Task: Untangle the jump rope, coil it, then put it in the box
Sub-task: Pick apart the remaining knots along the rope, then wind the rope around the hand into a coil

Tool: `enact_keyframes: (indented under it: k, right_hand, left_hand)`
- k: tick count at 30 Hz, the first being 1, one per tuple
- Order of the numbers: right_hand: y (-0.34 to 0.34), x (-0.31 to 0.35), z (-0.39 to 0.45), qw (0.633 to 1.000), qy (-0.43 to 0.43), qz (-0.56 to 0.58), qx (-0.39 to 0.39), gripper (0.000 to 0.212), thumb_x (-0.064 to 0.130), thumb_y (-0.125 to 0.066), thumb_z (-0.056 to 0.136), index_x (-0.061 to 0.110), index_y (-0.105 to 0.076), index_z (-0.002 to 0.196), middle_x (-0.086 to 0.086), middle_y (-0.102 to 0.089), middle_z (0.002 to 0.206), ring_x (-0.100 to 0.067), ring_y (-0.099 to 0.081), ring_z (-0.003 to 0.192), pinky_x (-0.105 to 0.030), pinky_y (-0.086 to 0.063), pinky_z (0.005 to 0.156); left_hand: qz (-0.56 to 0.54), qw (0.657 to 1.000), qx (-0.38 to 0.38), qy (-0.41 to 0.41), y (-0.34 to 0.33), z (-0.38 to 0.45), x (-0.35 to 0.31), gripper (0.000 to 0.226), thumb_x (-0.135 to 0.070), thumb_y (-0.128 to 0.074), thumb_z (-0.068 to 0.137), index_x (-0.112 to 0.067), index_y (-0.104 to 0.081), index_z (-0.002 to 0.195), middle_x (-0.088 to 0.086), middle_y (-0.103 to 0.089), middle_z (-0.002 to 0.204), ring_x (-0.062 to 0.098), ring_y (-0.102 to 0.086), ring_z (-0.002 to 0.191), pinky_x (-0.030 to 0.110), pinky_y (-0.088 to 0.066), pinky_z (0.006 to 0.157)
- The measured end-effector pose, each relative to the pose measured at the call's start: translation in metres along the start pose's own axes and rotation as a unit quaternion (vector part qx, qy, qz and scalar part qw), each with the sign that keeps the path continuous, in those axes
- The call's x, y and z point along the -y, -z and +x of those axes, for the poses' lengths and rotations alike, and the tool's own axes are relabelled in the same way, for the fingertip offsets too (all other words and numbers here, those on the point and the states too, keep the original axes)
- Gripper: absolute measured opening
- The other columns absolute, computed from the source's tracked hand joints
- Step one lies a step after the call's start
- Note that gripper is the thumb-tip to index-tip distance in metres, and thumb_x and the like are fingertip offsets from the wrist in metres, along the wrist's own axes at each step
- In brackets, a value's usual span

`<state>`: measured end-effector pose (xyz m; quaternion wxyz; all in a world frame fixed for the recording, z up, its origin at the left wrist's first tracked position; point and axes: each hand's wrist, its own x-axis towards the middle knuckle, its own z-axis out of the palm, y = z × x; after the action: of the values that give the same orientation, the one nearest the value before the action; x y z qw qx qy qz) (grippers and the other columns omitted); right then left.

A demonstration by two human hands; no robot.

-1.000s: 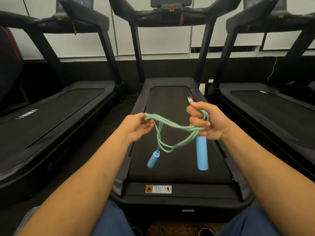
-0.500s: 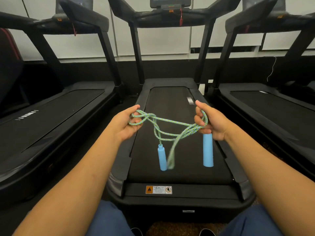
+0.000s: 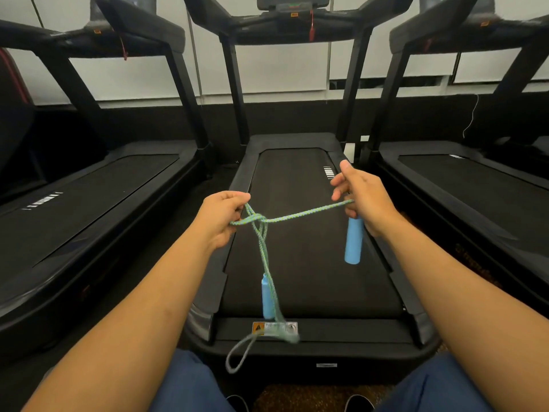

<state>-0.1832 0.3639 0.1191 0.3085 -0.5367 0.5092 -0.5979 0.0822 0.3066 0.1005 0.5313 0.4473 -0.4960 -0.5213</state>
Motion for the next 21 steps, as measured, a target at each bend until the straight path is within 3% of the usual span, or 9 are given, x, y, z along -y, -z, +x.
enact_keyframes:
  k: [2,5,8,10,13,15,18,21]
  right_hand:
    - [-0.001,0.004,-0.001,0.998,0.003,0.055,0.009,0.041,0.049,-0.053,0.101,0.014,-0.067,0.086,-0.008,-0.063,0.070,-0.004,-0.046,0.045,-0.025,-0.030,0.045]
    - [-0.004,0.010,-0.003,0.993,0.019,0.115,0.020,0.020,0.018,-0.054,0.098,0.010,-0.065,0.084,-0.010,-0.060,0.070,-0.005,-0.040,0.042,-0.026,-0.030,0.046]
    - [-0.009,0.011,-0.006,0.991,0.036,0.123,0.031,0.024,-0.005,-0.045,0.089,0.008,-0.066,0.087,-0.010,-0.061,0.073,-0.006,-0.039,0.045,-0.025,-0.034,0.049]
    - [-0.011,0.010,-0.006,0.988,0.035,0.140,0.046,0.031,-0.009,-0.040,0.085,0.007,-0.066,0.092,-0.009,-0.063,0.075,-0.010,-0.036,0.049,-0.025,-0.037,0.050]
    - [-0.017,0.012,-0.007,0.977,0.018,0.203,0.062,0.039,-0.015,-0.033,0.080,0.006,-0.063,0.095,-0.010,-0.063,0.077,-0.014,-0.034,0.053,-0.028,-0.037,0.054]
    - [-0.023,0.014,-0.009,0.964,-0.004,0.256,0.072,0.044,-0.018,-0.029,0.076,0.004,-0.061,0.097,-0.011,-0.061,0.078,-0.015,-0.035,0.056,-0.030,-0.038,0.057]
    - [-0.032,0.015,-0.013,0.951,-0.027,0.296,0.083,0.047,-0.019,-0.028,0.075,0.002,-0.060,0.104,-0.012,-0.059,0.082,-0.016,-0.043,0.060,-0.031,-0.044,0.062]
    - [-0.046,0.017,-0.019,0.950,-0.036,0.300,0.080,0.052,-0.022,-0.025,0.075,0.000,-0.060,0.106,-0.013,-0.057,0.089,-0.016,-0.046,0.064,-0.032,-0.050,0.066]
  left_hand:
    - [0.068,0.998,-0.001,-0.007,-0.003,-0.002,0.004,0.015,-0.007,-0.069,0.091,-0.014,-0.064,0.079,-0.001,-0.050,0.065,0.008,-0.037,0.048,0.027,-0.036,0.057]
    - [0.108,0.994,0.035,0.006,-0.012,-0.008,0.008,0.012,-0.004,-0.070,0.090,-0.014,-0.064,0.085,0.000,-0.055,0.070,0.012,-0.042,0.056,0.028,-0.038,0.061]
    - [0.095,0.993,0.070,0.019,-0.021,-0.015,0.007,0.013,0.001,-0.064,0.093,-0.007,-0.066,0.103,0.003,-0.053,0.070,0.012,-0.044,0.056,0.030,-0.048,0.065]
    - [0.089,0.991,0.098,0.025,-0.024,-0.017,0.007,0.016,-0.001,-0.063,0.095,-0.004,-0.067,0.110,0.007,-0.056,0.075,0.014,-0.052,0.061,0.040,-0.056,0.080]
    - [0.108,0.982,0.154,0.030,-0.031,-0.024,0.008,0.014,-0.012,-0.065,0.097,-0.004,-0.067,0.108,0.011,-0.059,0.087,0.022,-0.062,0.078,0.052,-0.054,0.100]
    - [0.128,0.971,0.200,0.033,-0.037,-0.030,0.007,0.028,-0.030,-0.067,0.096,-0.003,-0.067,0.106,0.011,-0.059,0.096,0.027,-0.065,0.091,0.052,-0.053,0.102]
    - [0.138,0.948,0.287,0.017,-0.047,-0.039,0.009,0.048,-0.043,-0.070,0.091,-0.011,-0.065,0.126,0.003,-0.071,0.113,0.020,-0.069,0.107,0.044,-0.053,0.100]
    - [0.199,0.934,0.295,-0.042,-0.062,-0.049,0.011,0.050,-0.035,-0.081,0.082,-0.007,-0.065,0.120,0.013,-0.072,0.106,0.016,-0.070,0.095,0.042,-0.055,0.093]
